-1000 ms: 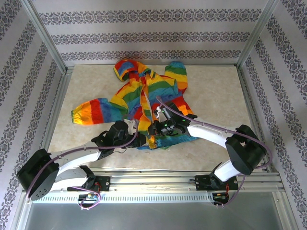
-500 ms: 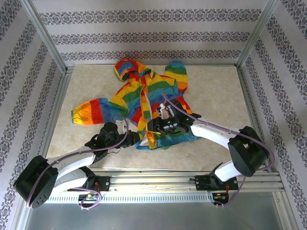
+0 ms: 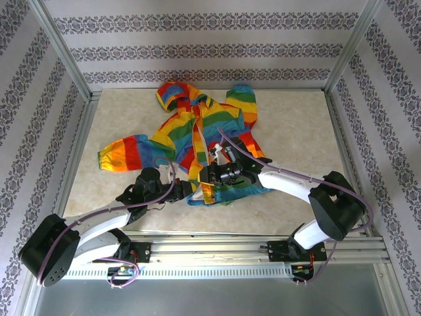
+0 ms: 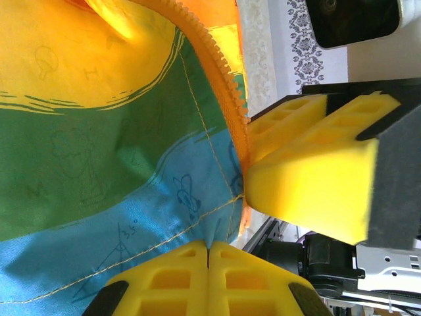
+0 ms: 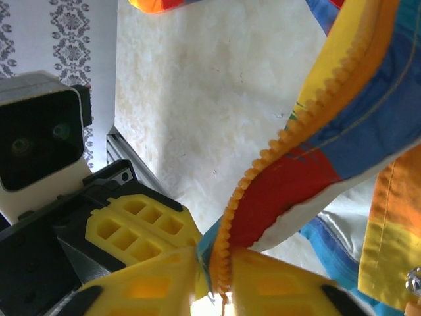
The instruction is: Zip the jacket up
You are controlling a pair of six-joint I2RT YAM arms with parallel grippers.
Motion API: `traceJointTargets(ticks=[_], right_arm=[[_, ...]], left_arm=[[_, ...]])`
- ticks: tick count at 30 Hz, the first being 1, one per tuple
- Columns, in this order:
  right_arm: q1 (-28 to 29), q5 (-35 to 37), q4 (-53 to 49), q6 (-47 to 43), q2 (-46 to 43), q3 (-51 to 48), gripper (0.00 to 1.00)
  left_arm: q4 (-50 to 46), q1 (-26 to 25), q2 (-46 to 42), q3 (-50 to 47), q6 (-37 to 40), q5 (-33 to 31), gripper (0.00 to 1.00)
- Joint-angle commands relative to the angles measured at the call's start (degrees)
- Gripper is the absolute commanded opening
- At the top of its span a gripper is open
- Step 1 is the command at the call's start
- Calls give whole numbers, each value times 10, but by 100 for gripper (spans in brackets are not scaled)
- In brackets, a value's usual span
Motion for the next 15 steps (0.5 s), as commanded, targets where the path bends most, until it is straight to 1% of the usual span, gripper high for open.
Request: traceJointTargets(ticks=[1, 2, 3, 5, 7, 10, 12, 15], right_arm=[[7, -9, 12, 3, 3, 2, 7], [7, -7, 11, 3, 0, 2, 2], [8, -4, 9, 2, -3, 2, 0], [9, 2, 2, -1, -9, 2, 0], [9, 7, -5, -5, -13, 2, 0], [9, 11, -11, -7, -18, 2, 0], [10, 14, -11, -6, -21, 2, 0], [10, 16, -12, -6, -22, 4, 0]], left_arm=[[25, 8, -5, -4, -7, 17, 0], [21, 9, -7, -6, -6, 17, 0], [19, 9, -8, -5, -6, 17, 1], [12, 10, -15, -5, -5, 17, 8], [1, 12, -24, -3, -4, 17, 19], [-31, 15, -44, 7, 5, 16, 31], [-57, 19, -57, 16, 13, 14, 36], [-85, 26, -76, 27, 21, 12, 40]])
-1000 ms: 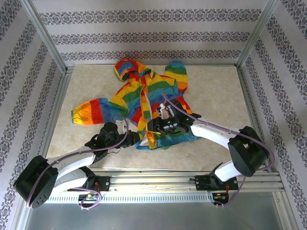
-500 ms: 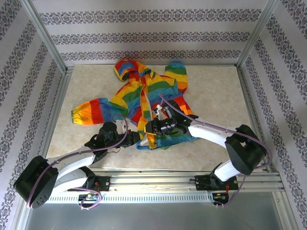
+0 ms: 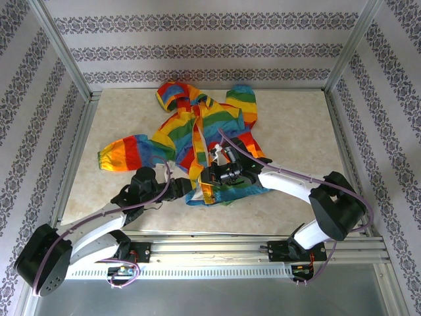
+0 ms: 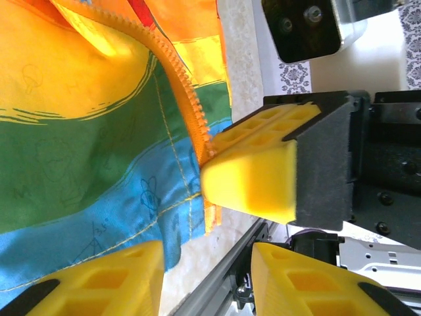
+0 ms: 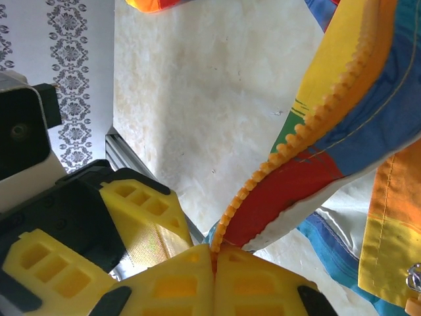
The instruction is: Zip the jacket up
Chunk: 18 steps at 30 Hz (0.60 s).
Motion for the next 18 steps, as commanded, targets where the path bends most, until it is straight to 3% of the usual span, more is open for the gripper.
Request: traceJointTargets(ticks=[1, 7, 18], right_arm=[[8, 11, -5, -8, -19, 4, 0], [8, 13, -6, -8, -17, 9, 0], [9, 13, -2, -4, -10, 14, 0]], left_arm=[[-45, 13, -23, 23, 21, 3, 41], [-44, 21, -28, 27, 18, 5, 42], [49, 20, 36, 24, -13, 38, 41]])
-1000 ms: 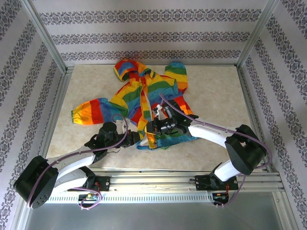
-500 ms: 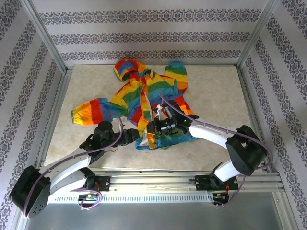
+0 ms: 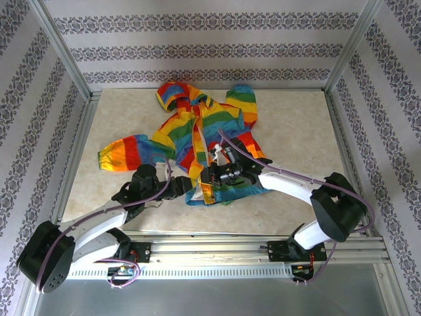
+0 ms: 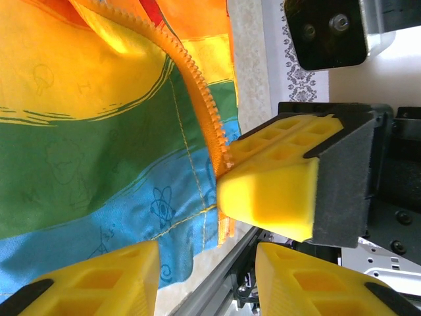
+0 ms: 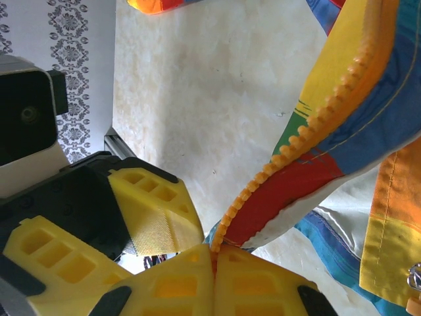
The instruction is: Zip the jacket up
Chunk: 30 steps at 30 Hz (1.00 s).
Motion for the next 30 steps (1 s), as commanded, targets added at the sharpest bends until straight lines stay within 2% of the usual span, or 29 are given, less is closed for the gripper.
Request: traceJointTargets(ticks=[1, 10, 16, 25, 30], right_arm=[[5, 5, 0, -3, -4, 13, 0], [6, 6, 3, 2, -2, 14, 0], [5, 1, 14, 9, 0, 11, 0], [6, -6, 62, 40, 3, -10, 0], [5, -7, 71, 44, 7, -13, 0]], left_arm=[[58, 9, 9, 11, -14, 21, 41], [81, 8, 25, 6, -19, 28, 35], [97, 9, 37, -4, -22, 23, 35], [173, 10, 63, -17, -53, 21, 39], [190, 10, 68, -20, -61, 26, 26]])
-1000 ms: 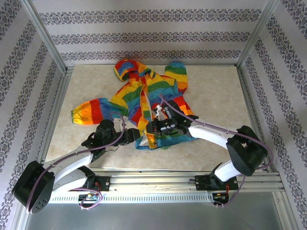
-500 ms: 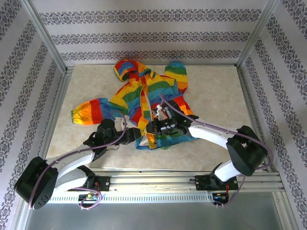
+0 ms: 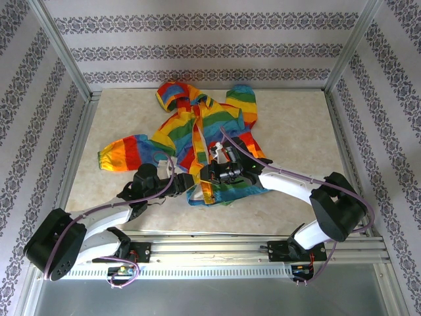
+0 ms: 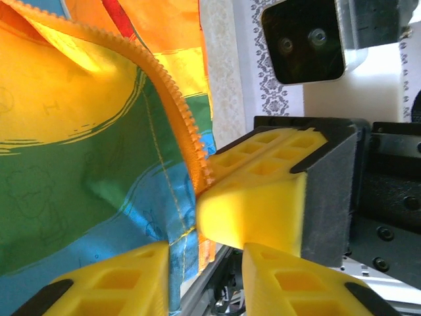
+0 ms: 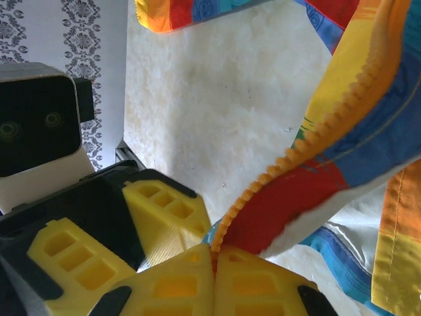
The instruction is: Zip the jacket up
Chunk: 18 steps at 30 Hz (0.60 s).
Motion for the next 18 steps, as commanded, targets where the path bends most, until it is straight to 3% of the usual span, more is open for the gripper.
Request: traceJointTargets(ticks=[1, 8, 10, 14, 18], right_arm=[[5, -10, 31, 12, 5, -7, 0], [5, -8, 30, 10, 0, -9, 0], [3, -5, 20, 4, -4, -8, 2], [-11, 16, -39, -35, -21, -5, 33], [-24, 69, -140, -108, -35, 4, 42]], left_arm=[[45, 6, 1, -7, -9, 8, 23], [34, 7, -4, -12, -3, 10, 0], [27, 7, -7, -12, 2, 9, 0], [-7, 8, -15, -12, 17, 4, 0], [-43, 9, -26, -14, 34, -5, 0]])
